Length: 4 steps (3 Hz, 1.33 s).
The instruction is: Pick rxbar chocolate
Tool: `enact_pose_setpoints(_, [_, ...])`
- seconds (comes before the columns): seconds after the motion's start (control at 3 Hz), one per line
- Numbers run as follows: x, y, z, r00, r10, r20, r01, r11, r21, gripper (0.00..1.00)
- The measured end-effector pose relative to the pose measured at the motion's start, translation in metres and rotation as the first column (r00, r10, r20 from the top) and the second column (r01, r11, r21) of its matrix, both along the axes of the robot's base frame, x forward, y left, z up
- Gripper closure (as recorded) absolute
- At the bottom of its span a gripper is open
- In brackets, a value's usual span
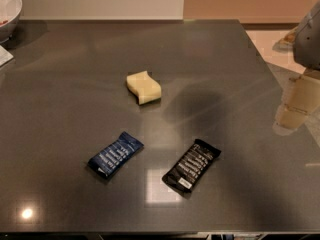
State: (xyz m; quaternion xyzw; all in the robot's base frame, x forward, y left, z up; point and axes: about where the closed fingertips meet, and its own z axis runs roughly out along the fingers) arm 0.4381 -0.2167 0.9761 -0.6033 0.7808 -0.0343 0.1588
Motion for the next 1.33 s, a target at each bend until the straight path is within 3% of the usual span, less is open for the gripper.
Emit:
enact_pose_setpoints(0.33, [0.0, 0.0, 0.0, 1.0, 0.0, 0.0, 0.0, 1.0, 0.0, 0.0])
enact_pose_setpoints(0.67, [0.004, 0.005, -0.003, 0.9988, 0.048, -0.01, -0.048, 0.999, -0.015, 0.0])
enact_pose_setpoints(1.0, [0.007, 0.019, -0.013, 0.9875, 0.153, -0.038, -0.153, 0.988, -0.011, 0.0])
enact_pose_setpoints(1.33, [0.005, 0.036, -0.025, 0.9578, 0.283, -0.051, -0.283, 0.959, 0.005, 0.0])
